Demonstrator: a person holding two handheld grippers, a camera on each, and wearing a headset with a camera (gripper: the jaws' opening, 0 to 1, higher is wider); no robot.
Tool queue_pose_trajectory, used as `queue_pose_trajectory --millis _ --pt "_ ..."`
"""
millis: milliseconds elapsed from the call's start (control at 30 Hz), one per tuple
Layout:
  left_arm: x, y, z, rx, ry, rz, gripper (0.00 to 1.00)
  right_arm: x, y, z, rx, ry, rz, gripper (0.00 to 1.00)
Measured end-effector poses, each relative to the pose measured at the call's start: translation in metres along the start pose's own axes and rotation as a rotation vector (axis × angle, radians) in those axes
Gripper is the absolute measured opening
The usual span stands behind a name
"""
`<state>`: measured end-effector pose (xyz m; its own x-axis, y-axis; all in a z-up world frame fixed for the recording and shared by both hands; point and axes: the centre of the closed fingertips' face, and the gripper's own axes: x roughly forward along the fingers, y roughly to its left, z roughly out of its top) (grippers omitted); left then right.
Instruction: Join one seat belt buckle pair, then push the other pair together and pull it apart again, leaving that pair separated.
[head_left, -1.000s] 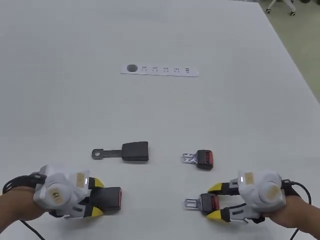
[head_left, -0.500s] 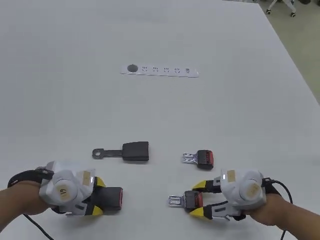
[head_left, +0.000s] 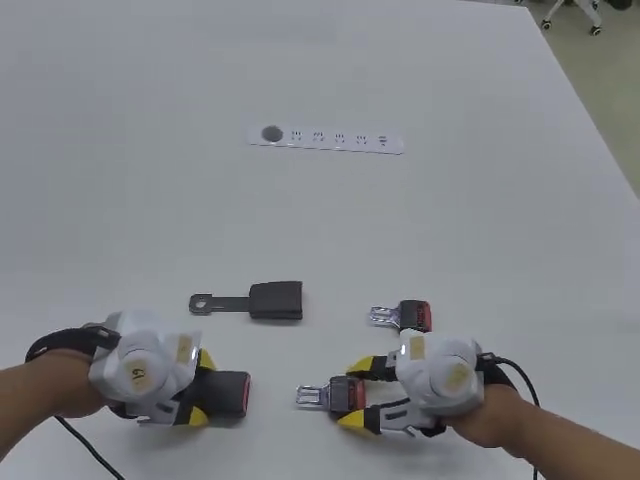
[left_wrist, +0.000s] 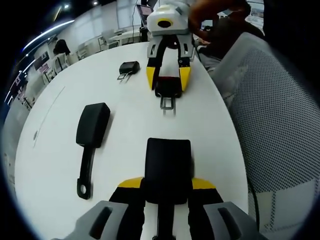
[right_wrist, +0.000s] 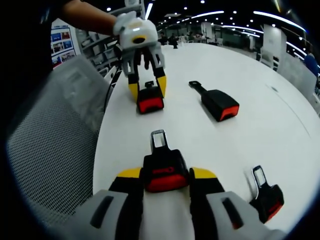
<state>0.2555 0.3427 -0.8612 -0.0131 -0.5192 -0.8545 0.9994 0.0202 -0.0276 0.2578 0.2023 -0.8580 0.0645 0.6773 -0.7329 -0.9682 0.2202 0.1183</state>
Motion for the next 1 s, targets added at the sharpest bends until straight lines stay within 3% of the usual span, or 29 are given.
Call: queue_pose_trajectory --millis 567,1000 --pt "0.001 -0.001 0.000 -0.010 0.014 0.012 0.34 0.044 0.010 0.042 -0.030 -0.020 0.012 0.36" --pt "0.001 -0.001 0.000 -0.017 0.019 0.020 0.33 0.049 0.014 0.048 -0.036 -0.026 0.022 0.35"
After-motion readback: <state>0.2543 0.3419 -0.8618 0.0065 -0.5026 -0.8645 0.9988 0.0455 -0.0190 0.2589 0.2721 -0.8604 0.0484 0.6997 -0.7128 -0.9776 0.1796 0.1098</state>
